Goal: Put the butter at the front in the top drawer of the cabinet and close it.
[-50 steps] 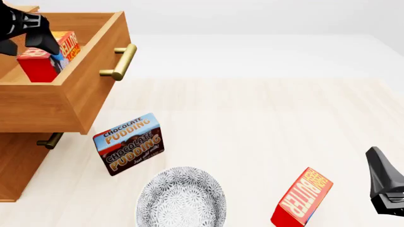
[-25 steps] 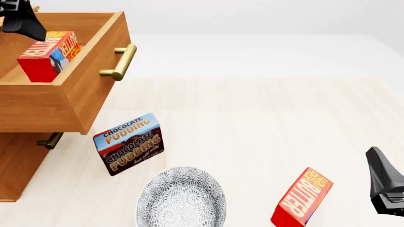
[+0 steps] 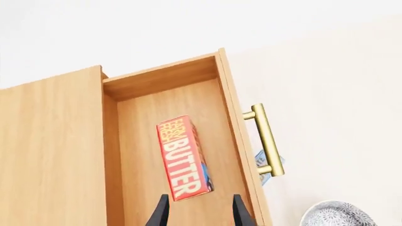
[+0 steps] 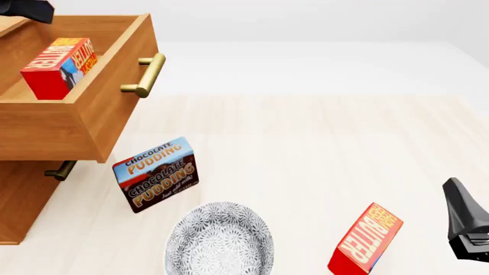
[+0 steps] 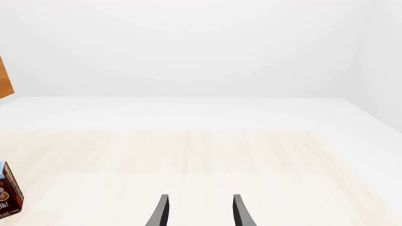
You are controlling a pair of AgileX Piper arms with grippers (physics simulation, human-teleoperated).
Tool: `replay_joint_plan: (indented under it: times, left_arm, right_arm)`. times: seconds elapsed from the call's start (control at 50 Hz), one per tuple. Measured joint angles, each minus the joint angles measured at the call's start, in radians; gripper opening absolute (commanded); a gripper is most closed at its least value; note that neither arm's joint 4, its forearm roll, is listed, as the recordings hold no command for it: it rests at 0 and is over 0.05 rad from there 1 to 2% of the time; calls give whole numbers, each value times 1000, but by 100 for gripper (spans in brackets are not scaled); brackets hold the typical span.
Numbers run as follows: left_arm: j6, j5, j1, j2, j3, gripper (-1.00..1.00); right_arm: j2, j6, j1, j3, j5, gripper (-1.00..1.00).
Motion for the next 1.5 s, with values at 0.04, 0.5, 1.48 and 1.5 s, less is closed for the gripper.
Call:
replay_joint_plan:
  times: [0.04, 0.5, 1.48, 1.5]
  left_arm:
    - [6, 0, -10, 1, -14, 100]
    - [0, -22, -146, 80, -189, 100]
    - [-157, -307, -509, 324, -189, 100]
    - [-159, -311, -513, 329, -188, 100]
  right_arm:
    - [0, 0, 0, 0, 0, 100]
    - [0, 0, 0, 0, 0, 100]
    - [0, 0, 0, 0, 0, 100]
    - [0, 0, 0, 0, 0, 100]
